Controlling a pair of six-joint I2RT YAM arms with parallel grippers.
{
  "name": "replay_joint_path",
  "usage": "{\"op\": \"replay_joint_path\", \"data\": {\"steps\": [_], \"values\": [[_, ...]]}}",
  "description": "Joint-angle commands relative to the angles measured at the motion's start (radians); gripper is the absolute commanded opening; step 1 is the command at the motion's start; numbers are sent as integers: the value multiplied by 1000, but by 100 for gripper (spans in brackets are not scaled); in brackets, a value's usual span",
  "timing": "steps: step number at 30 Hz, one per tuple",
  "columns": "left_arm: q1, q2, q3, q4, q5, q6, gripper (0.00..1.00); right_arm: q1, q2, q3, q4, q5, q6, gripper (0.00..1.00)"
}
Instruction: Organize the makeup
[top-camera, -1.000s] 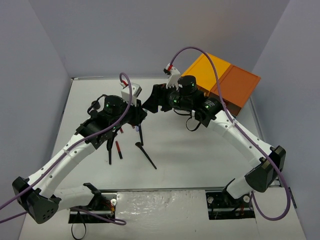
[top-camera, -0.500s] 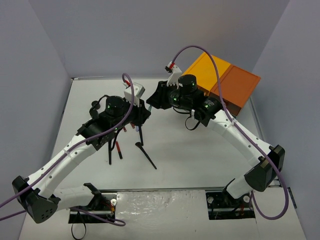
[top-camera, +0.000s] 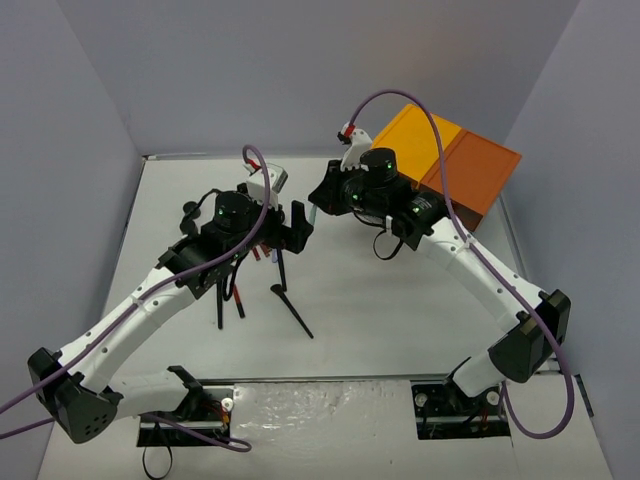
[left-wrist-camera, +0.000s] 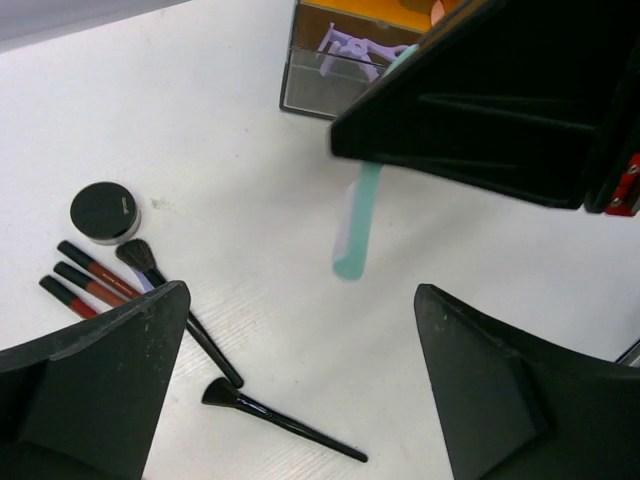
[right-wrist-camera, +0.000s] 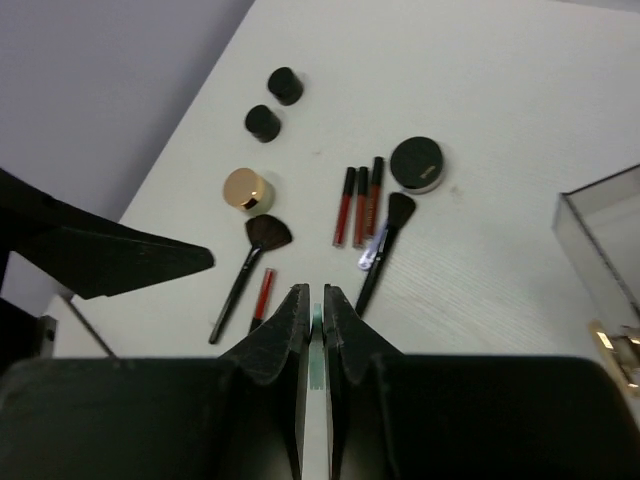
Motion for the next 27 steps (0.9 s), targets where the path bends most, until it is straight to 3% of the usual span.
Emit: {"op": "replay_joint_path", "data": {"steps": [1,4,9,19,20,21,24,27], "values": [[11,-2,21,43,-100,-46,97,-47,-26,123,-71,168,-155,0],[46,-4,5,-1,-160,-91,97,-73,-12,196,-162,296,-250,0],[166,-4,-32,-60,-133,-182,97,-122,42,272,-277,475,-356,0],[218,48,-43,-158,-144,-224,97,-158,206,316,-318,574,-437,0],[220,52,-40,-163,-144,-229,97,-158,218,325,-317,573,-432,5],[222,58,-39,-170,-147,-234,97,-158,231,333,-317,570,-428,21],[225,77,-38,-173,-150,-245,97,-157,245,353,-317,538,-418,42],[231,104,-31,-174,-151,-260,97,-158,225,381,-317,499,-409,55]]}}
